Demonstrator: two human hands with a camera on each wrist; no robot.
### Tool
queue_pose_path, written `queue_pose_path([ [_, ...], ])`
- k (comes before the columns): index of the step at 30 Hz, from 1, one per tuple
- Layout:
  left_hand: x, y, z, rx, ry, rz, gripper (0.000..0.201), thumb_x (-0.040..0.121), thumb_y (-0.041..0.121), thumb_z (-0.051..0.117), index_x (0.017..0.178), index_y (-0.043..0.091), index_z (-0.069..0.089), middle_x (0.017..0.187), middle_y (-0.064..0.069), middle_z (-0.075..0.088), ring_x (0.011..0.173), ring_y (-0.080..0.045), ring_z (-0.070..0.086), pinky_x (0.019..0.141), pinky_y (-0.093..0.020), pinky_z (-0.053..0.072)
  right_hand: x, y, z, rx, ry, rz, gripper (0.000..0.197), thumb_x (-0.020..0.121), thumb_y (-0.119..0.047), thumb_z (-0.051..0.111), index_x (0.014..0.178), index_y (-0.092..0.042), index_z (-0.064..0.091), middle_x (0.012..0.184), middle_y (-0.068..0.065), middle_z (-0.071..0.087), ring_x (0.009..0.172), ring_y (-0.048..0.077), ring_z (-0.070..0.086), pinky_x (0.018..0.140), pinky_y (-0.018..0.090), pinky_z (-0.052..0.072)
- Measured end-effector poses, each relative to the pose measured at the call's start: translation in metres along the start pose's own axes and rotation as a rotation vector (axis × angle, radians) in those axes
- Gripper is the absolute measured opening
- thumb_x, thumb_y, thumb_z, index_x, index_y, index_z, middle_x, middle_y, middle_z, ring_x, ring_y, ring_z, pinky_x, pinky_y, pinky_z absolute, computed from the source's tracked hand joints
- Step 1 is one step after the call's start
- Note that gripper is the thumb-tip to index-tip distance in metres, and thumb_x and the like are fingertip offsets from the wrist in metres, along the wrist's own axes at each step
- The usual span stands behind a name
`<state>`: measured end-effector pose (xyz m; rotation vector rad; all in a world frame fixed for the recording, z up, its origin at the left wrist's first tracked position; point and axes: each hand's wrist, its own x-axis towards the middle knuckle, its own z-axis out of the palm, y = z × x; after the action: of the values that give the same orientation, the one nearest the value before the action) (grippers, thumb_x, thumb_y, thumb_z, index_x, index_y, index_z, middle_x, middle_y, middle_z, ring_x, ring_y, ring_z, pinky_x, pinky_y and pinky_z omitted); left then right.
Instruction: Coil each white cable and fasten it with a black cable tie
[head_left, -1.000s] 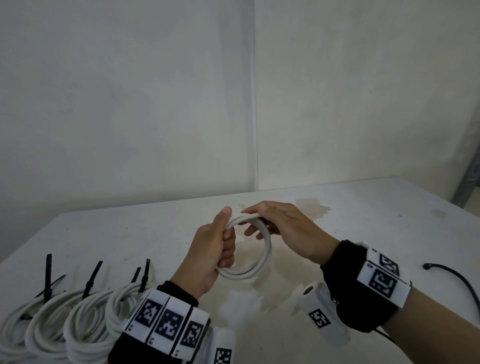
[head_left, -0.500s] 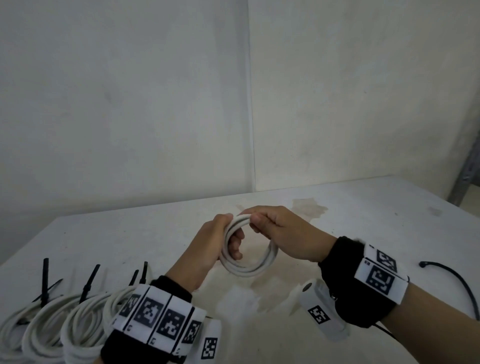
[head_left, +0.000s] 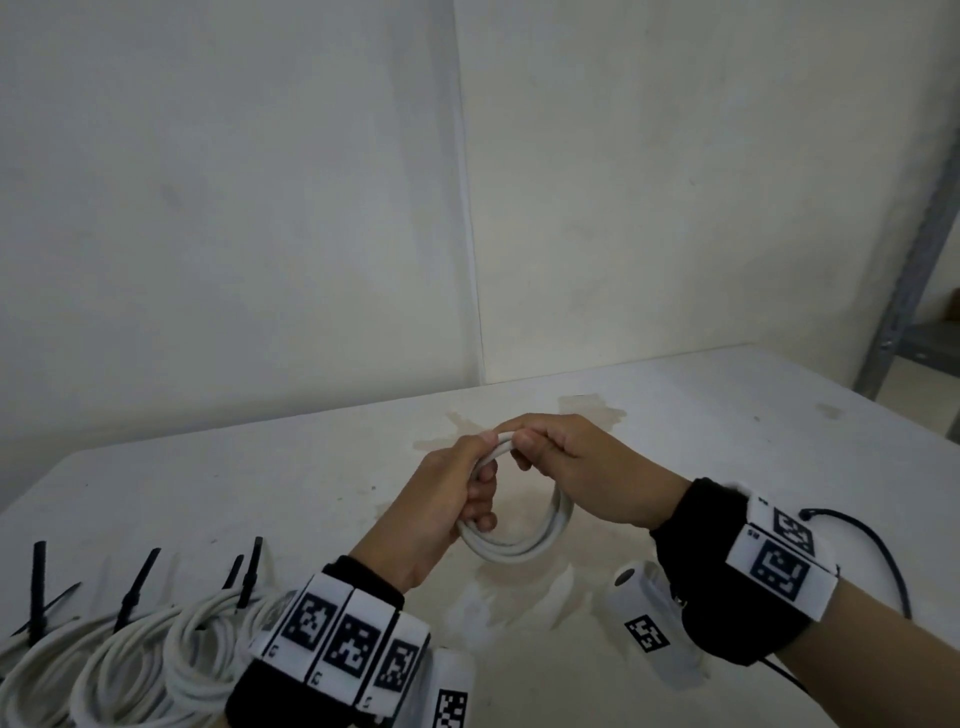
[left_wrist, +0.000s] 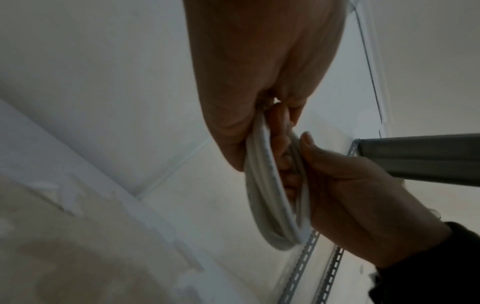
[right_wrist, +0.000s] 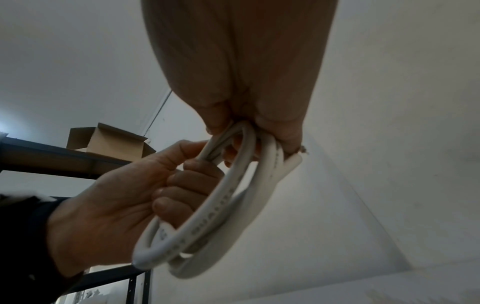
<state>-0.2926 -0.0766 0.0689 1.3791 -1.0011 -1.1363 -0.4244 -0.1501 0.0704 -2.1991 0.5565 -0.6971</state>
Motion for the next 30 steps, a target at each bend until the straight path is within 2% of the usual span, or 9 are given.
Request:
queue_pose_path([
  [5, 0.004, -0.005, 0.021, -0.040, 0.037, 0.026, 0.043, 0.095, 0.024, 0.041, 0.052, 0.018, 0.043, 0.047, 0.007, 0.025, 0.039, -0.008, 0.022, 0.042, -0.021, 0.028, -0.012, 0.007, -0.007, 0.056, 0.059, 0.030, 0.029, 0.099, -0.014, 0.036, 0.112, -0.011, 0.062, 0.074, -0.006, 0.051, 0.064, -0.007, 0.048, 0.067, 0.007, 0.038],
  [8, 0.006, -0.008, 0.035, -0.030, 0.025, 0.038, 0.039, 0.095, 0.023, 0.041, 0.057, 0.016, 0.036, 0.046, 0.008, 0.025, 0.039, -0.007, 0.021, 0.041, -0.020, 0.026, -0.023, 0.014, -0.012, 0.106, 0.107, 0.073, 0.030, 0.099, -0.017, 0.036, 0.116, -0.010, 0.060, 0.090, 0.002, 0.057, 0.075, 0.000, 0.050, 0.072, 0.008, 0.040],
  [11, 0.010, -0.012, 0.048, -0.038, 0.018, 0.032, 0.038, 0.094, 0.024, 0.042, 0.057, 0.017, 0.033, 0.045, 0.008, 0.024, 0.038, -0.008, 0.020, 0.041, -0.020, 0.025, -0.037, 0.021, -0.022, 0.060, 0.244, 0.114, 0.033, 0.097, -0.024, 0.039, 0.124, -0.013, 0.054, 0.112, -0.002, 0.054, 0.094, -0.005, 0.050, 0.080, -0.001, 0.036],
  [14, 0.016, -0.015, 0.058, -0.046, 0.014, 0.027, 0.040, 0.094, 0.024, 0.040, 0.056, 0.017, 0.033, 0.042, 0.009, 0.025, 0.037, -0.007, 0.021, 0.041, -0.020, 0.026, -0.054, 0.036, -0.047, -0.036, 0.347, 0.183, 0.031, 0.096, -0.024, 0.043, 0.122, -0.012, 0.056, 0.115, -0.002, 0.052, 0.100, 0.001, 0.049, 0.078, -0.004, 0.034],
  [19, 0.028, -0.019, 0.071, -0.085, 0.021, 0.016, 0.040, 0.094, 0.024, 0.040, 0.055, 0.017, 0.034, 0.041, 0.009, 0.024, 0.035, -0.006, 0.020, 0.038, -0.019, 0.027, -0.100, 0.087, -0.101, -0.374, 0.309, 0.545, 0.034, 0.093, -0.030, 0.050, 0.121, -0.011, 0.054, 0.120, 0.007, 0.050, 0.097, 0.013, 0.049, 0.084, 0.018, 0.034],
  [24, 0.036, -0.022, 0.081, -0.129, 0.029, 0.000, 0.039, 0.092, 0.025, 0.042, 0.055, 0.017, 0.034, 0.041, 0.009, 0.024, 0.033, -0.006, 0.019, 0.036, -0.016, 0.027, -0.140, 0.124, -0.142, -0.682, 0.079, 0.959, 0.044, 0.095, -0.032, 0.046, 0.130, -0.007, 0.042, 0.133, 0.014, 0.041, 0.120, 0.027, 0.045, 0.097, 0.030, 0.036],
  [27, 0.037, -0.022, 0.086, -0.148, 0.029, -0.002, 0.040, 0.092, 0.025, 0.041, 0.054, 0.017, 0.033, 0.040, 0.009, 0.023, 0.032, -0.006, 0.019, 0.035, -0.015, 0.027, -0.149, 0.130, -0.150, -0.764, -0.070, 1.115, 0.031, 0.094, -0.023, 0.048, 0.117, -0.002, 0.047, 0.116, 0.012, 0.051, 0.099, 0.023, 0.055, 0.071, 0.022, 0.044],
  [29, 0.038, -0.022, 0.089, -0.152, 0.028, 0.004, 0.040, 0.092, 0.025, 0.041, 0.054, 0.017, 0.033, 0.040, 0.009, 0.023, 0.033, -0.006, 0.019, 0.036, -0.016, 0.027, -0.148, 0.130, -0.150, -0.770, -0.074, 1.162, 0.009, 0.092, -0.013, 0.048, 0.088, -0.004, 0.048, 0.089, 0.006, 0.049, 0.070, 0.016, 0.050, 0.049, 0.016, 0.037],
  [30, 0.038, -0.022, 0.089, -0.155, 0.030, 0.006, 0.040, 0.092, 0.025, 0.041, 0.054, 0.017, 0.033, 0.040, 0.009, 0.023, 0.033, -0.006, 0.019, 0.036, -0.016, 0.027, -0.146, 0.130, -0.149, -0.771, -0.057, 1.166, 0.018, 0.091, -0.009, 0.047, 0.074, -0.007, 0.041, 0.079, 0.004, 0.045, 0.064, 0.014, 0.047, 0.045, 0.015, 0.034],
])
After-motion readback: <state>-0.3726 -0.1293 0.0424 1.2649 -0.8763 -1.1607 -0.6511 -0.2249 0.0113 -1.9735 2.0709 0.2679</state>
